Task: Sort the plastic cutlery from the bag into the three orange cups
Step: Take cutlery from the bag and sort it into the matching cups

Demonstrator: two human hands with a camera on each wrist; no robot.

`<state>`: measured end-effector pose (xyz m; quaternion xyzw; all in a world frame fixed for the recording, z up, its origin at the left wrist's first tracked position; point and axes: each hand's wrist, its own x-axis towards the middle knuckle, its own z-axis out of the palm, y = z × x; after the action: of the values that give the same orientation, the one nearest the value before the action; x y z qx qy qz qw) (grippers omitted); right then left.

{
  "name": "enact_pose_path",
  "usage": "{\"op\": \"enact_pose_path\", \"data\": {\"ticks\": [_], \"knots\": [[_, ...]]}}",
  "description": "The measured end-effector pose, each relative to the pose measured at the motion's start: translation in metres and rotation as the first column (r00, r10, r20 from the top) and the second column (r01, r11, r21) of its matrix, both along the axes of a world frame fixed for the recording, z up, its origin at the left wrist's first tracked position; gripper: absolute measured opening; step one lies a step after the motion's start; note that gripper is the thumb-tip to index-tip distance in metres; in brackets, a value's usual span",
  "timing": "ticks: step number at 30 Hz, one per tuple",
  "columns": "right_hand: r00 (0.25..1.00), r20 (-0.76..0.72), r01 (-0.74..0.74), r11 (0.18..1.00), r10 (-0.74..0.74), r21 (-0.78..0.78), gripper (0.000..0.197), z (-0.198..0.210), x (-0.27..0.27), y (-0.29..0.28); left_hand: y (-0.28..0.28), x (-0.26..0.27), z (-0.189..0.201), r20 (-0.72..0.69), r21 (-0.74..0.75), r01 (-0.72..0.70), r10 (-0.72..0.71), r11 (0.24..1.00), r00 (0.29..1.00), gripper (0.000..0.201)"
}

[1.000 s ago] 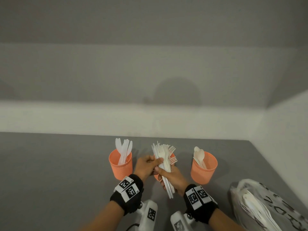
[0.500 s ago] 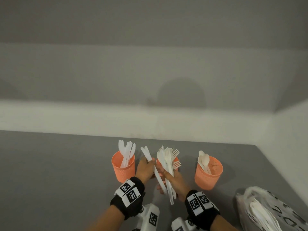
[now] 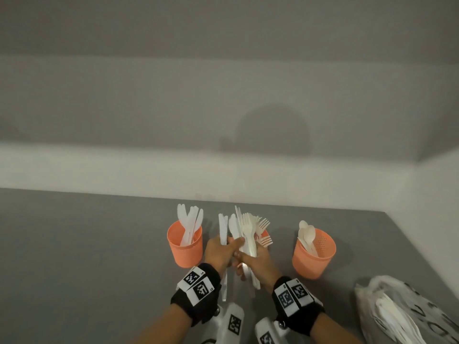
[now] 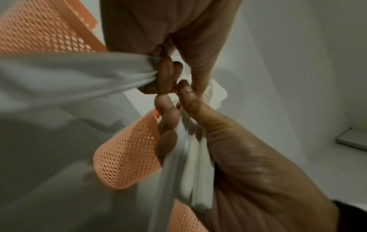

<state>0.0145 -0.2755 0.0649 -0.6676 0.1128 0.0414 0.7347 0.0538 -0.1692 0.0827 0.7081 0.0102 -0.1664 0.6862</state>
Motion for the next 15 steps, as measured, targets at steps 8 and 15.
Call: {"op": "enact_pose_path", "data": {"ticks": [8,15], "knots": [[1.0,-0.021,0.0,0.994,0.002,0.106,0.015,0.001,-0.004,-0.004,0.002,0.0,0.001,0.051,0.016,-0.105,0.104,0.994,0.993,0.027],[0.997,-0.071,0.012,0.999,-0.008,0.053,0.016,-0.001,-0.006,-0.013,0.011,0.008,0.013,0.008,-0.136,-0.189,0.191,0.973,0.981,0.022]]}}
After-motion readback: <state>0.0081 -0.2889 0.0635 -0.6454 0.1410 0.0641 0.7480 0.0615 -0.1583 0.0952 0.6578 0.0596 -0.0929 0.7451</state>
